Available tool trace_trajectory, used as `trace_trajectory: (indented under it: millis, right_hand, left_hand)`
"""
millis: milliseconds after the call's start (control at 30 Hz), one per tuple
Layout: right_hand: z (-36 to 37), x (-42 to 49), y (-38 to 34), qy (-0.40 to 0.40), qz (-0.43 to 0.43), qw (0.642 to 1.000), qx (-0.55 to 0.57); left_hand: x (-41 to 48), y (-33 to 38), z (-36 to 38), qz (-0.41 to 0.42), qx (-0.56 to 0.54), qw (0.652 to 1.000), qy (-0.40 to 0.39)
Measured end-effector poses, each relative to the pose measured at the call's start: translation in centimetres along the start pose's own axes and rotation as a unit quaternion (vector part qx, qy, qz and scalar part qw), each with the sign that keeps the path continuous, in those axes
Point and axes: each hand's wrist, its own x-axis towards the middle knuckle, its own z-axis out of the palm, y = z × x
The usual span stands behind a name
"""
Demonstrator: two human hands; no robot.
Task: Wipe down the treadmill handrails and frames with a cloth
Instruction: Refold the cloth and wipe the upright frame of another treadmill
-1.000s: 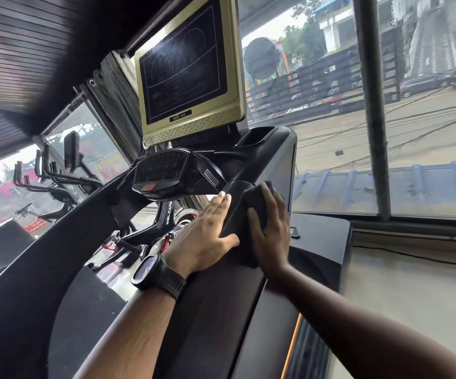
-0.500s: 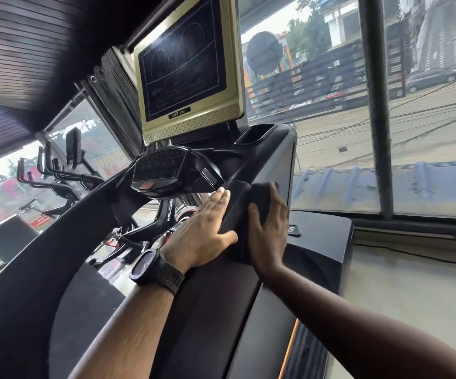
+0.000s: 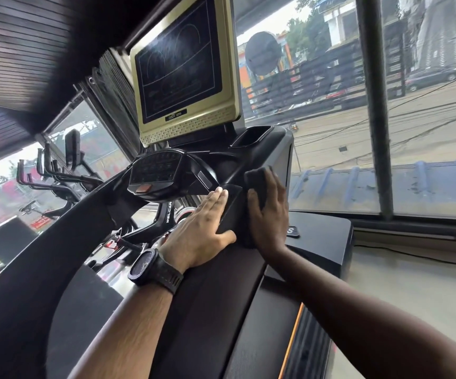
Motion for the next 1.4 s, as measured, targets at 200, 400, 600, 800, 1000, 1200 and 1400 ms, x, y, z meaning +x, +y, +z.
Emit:
trace_trajectory:
  millis: [200, 400, 600, 800, 1000, 1200, 1400]
  right_hand:
    - [-0.3, -2.1, -1.5, -0.017, 0.007, 1.0, 0.008]
    - [0.3, 0.7, 0.3, 0.008, 0.085, 0.996, 0.029]
    - [-0.2, 1.3, 0.7, -0.021, -0.158, 0.985, -0.059]
    - [0.1, 0.8, 0.9, -0.007, 0.041, 0.999, 0.013]
    - [0.0, 3.4, 1.9, 0.001, -0.022, 1.0, -0.016]
    - [-0.2, 2.4, 1.3, -0.016, -0.062, 0.998, -0.015]
    - [0.1, 5.0, 2.3, 0.005, 0.054, 0.998, 0.013]
  left_hand:
    - [0.9, 0.1, 0.1, 0.004, 0.004, 1.0, 0.007]
    - [1.5, 0.2, 0.0, 0.0, -0.003, 1.0, -0.001]
    - [2.8, 0.9, -0.3, 0.011, 0.002, 1.0, 0.014]
    - [3.6, 0.9, -0.2, 0.009, 0.003, 1.0, 0.004]
    - [4.3, 1.2, -0.2, 0.011, 0.004, 1.0, 0.007]
    - [5.0, 1.3, -0.2, 0.007, -0.002, 1.0, 0.012]
    - [5.4, 1.6, -0.3, 0.003, 0.018, 1.0, 0.006]
